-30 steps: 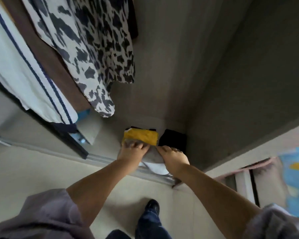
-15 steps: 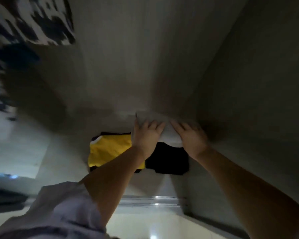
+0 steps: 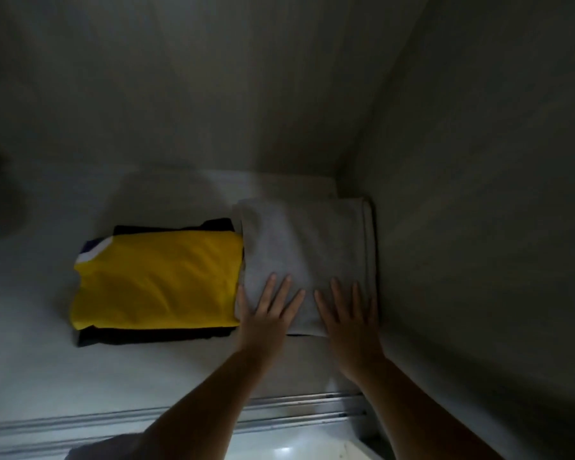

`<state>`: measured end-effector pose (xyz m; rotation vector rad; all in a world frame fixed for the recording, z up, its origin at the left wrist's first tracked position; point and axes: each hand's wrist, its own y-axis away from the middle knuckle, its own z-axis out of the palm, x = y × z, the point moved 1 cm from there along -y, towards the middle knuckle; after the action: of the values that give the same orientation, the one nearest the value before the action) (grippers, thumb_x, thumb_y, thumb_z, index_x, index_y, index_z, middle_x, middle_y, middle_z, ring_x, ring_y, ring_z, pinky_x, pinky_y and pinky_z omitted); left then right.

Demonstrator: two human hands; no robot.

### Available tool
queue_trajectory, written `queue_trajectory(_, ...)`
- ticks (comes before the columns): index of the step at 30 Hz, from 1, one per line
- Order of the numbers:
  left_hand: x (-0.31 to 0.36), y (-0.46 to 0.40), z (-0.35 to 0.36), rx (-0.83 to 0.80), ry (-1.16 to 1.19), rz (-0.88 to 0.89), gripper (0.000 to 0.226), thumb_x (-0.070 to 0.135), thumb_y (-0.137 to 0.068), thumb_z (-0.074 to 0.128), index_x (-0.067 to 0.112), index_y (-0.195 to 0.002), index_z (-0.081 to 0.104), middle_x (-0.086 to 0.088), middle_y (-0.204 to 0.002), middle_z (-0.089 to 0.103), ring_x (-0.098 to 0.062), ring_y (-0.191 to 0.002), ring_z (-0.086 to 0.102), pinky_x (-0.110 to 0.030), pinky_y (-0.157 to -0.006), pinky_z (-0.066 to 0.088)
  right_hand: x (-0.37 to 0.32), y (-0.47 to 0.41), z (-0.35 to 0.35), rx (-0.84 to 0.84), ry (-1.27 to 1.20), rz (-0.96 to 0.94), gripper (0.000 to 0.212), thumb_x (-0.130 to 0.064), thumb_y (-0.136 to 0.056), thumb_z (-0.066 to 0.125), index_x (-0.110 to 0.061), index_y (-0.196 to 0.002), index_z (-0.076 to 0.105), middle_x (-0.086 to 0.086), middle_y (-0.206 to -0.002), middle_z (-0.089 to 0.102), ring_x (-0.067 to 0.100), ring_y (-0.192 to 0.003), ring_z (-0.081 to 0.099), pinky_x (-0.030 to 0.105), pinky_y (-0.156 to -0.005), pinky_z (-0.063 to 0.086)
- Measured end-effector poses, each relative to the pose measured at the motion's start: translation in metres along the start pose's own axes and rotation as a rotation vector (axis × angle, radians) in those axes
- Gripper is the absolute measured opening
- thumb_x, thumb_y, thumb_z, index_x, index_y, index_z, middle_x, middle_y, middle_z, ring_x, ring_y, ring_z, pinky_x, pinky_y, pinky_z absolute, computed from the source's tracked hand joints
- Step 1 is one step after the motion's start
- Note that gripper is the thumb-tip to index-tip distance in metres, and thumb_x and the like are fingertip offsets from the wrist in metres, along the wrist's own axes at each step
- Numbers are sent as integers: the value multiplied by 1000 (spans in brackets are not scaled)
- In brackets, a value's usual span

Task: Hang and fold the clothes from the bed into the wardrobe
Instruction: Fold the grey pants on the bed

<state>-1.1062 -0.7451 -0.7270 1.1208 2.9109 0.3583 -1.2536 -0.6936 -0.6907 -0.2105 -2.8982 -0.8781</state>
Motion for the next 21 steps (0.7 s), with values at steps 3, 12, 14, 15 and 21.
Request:
queue_trajectory(3, -1, 23, -53, -231, 101, -41, 59, 22, -95, 38, 29, -151, 18, -9, -160, 14, -28, -147, -3, -71, -107, 11, 2, 21, -54, -98, -156, -10, 54, -22, -95, 37, -24, -149, 30, 12, -158, 21, 44, -140, 25, 66, -109, 23)
queue_trajectory(12, -15, 81, -348, -145, 54, -134, 47, 24, -96, 40, 22, -143, 34, -9, -138, 47, -27, -128, 44, -42, -105, 31, 11, 150, -313, -16, -194, 3, 36, -16, -100, 33, -16, -133, 49, 9, -133, 55, 28, -121, 54, 37, -98, 44)
queue_trajectory(14, -23, 95, -428, -78, 81, -146, 39, 22, -97, 38, 20, -136, 44, -9, -127, 57, -29, -117, 55, -37, -93, 43, 9, 189, -377, 29, -167, 2, 36, -18, -101, 32, -17, -132, 51, 8, -133, 57, 27, -122, 54, 36, -97, 44)
queue_trajectory(15, -27, 103, -464, -54, 113, -159, 38, 22, -98, 37, 20, -134, 46, -9, -126, 59, -30, -115, 57, -37, -91, 45, 8, 209, -407, 49, -172, -5, 37, -20, -101, 33, -16, -133, 51, 10, -133, 56, 28, -123, 53, 37, -97, 44)
queue_trajectory(21, -33, 164, -616, 125, 176, -194, 40, 31, -98, 42, 20, -137, 45, -8, -132, 56, -29, -119, 54, -37, -92, 45, 7, 309, -515, 237, -256, -27, 36, -30, -99, 40, -15, -129, 52, 14, -125, 59, 33, -115, 57, 38, -89, 48)
